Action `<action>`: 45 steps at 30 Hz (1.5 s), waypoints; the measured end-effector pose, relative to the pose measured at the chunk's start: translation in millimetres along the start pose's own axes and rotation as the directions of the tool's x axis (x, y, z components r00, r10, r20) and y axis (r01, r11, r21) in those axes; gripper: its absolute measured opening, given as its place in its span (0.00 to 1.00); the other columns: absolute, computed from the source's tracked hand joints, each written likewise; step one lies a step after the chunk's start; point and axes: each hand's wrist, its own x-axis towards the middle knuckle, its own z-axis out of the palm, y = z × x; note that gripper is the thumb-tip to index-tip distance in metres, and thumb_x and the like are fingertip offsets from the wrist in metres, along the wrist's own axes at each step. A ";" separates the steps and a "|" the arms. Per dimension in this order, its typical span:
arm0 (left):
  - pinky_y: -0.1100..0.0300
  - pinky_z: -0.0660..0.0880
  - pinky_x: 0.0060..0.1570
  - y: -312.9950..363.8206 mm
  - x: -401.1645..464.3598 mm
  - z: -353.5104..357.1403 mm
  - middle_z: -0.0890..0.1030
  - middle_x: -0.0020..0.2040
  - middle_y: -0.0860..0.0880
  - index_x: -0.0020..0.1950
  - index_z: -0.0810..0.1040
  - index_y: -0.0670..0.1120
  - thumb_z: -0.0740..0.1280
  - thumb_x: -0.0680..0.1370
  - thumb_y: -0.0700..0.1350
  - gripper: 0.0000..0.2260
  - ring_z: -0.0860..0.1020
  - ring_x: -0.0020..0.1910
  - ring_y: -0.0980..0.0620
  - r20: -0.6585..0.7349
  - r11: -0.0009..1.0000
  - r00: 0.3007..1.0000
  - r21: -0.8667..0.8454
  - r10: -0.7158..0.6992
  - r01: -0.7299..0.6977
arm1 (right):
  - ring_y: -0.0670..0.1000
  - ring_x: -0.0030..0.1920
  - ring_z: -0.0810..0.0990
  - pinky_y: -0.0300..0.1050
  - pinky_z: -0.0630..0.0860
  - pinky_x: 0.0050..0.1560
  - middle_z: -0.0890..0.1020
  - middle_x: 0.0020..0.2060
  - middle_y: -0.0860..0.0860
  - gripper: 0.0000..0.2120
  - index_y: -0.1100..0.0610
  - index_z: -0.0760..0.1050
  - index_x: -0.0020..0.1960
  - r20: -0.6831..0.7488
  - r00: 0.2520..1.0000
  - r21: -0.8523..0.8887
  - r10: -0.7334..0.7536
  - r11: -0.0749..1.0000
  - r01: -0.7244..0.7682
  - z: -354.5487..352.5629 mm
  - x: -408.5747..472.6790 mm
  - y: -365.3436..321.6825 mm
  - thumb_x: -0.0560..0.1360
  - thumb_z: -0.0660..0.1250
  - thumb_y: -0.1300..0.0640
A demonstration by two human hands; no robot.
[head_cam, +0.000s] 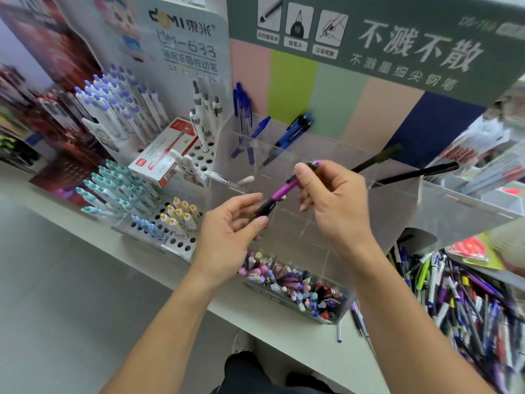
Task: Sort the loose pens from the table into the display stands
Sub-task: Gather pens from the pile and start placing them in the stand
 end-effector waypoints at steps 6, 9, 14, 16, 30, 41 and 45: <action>0.65 0.79 0.46 0.4 2.3 4.7 0.85 0.44 0.47 0.61 0.79 0.41 0.67 0.77 0.33 0.14 0.83 0.43 0.55 0.071 0.843 0.973 -0.488 -0.221 0.227 | 0.51 0.32 0.81 0.45 0.79 0.32 0.82 0.35 0.51 0.04 0.51 0.80 0.47 -0.251 0.916 -0.263 -0.312 0.933 0.245 -31.2 -18.5 4.2 0.80 0.70 0.56; 0.63 0.81 0.45 6.8 3.1 7.4 0.85 0.47 0.45 0.61 0.79 0.41 0.67 0.75 0.37 0.15 0.83 0.45 0.53 0.169 0.739 0.957 -0.608 -0.237 0.290 | 0.46 0.36 0.80 0.43 0.78 0.39 0.82 0.37 0.44 0.03 0.47 0.81 0.48 -0.136 0.963 -0.485 -0.234 0.863 0.141 -28.2 -15.1 19.9 0.78 0.72 0.55; 0.64 0.78 0.37 12.3 5.1 19.8 0.87 0.45 0.45 0.52 0.80 0.43 0.71 0.74 0.40 0.08 0.83 0.39 0.54 0.041 0.932 0.988 -0.328 -0.150 0.155 | 0.48 0.46 0.82 0.48 0.81 0.53 0.86 0.49 0.49 0.12 0.55 0.83 0.60 -0.073 0.996 -0.670 -0.051 0.742 -0.011 -29.7 -21.9 33.0 0.78 0.71 0.55; 0.62 0.79 0.39 12.9 7.1 23.7 0.86 0.39 0.44 0.45 0.83 0.44 0.75 0.69 0.43 0.07 0.82 0.37 0.52 -0.005 0.989 1.000 -0.147 -0.029 0.028 | 0.45 0.36 0.80 0.44 0.79 0.41 0.84 0.38 0.42 0.07 0.52 0.85 0.53 -0.096 0.994 -0.511 -0.059 0.860 0.001 -38.7 -26.1 20.4 0.79 0.70 0.52; 0.68 0.76 0.40 54.8 22.1 84.2 0.83 0.44 0.52 0.54 0.82 0.48 0.75 0.76 0.43 0.07 0.81 0.41 0.54 0.071 0.853 0.903 0.305 0.424 -0.424 | 0.54 0.37 0.81 0.53 0.80 0.36 0.81 0.41 0.54 0.04 0.53 0.77 0.53 -0.546 0.670 -0.463 -0.503 0.848 0.259 -147.9 -29.6 -38.2 0.83 0.63 0.55; 0.71 0.73 0.41 47.4 40.7 107.6 0.79 0.50 0.60 0.56 0.81 0.50 0.75 0.76 0.46 0.09 0.79 0.43 0.60 0.207 0.727 0.884 0.507 0.420 -0.464 | 0.46 0.45 0.84 0.47 0.85 0.46 0.84 0.48 0.47 0.09 0.51 0.83 0.56 -0.479 0.864 -0.362 -0.153 0.932 -0.035 -153.5 -2.6 -9.4 0.82 0.65 0.60; 0.65 0.78 0.40 41.5 35.7 108.4 0.80 0.48 0.57 0.55 0.81 0.49 0.74 0.77 0.43 0.08 0.80 0.43 0.57 0.201 0.770 0.872 0.409 0.447 -0.489 | 0.51 0.44 0.86 0.47 0.85 0.45 0.85 0.46 0.53 0.09 0.56 0.82 0.57 -0.416 0.905 -0.247 -0.094 0.969 -0.013 -147.4 0.0 -11.8 0.82 0.65 0.62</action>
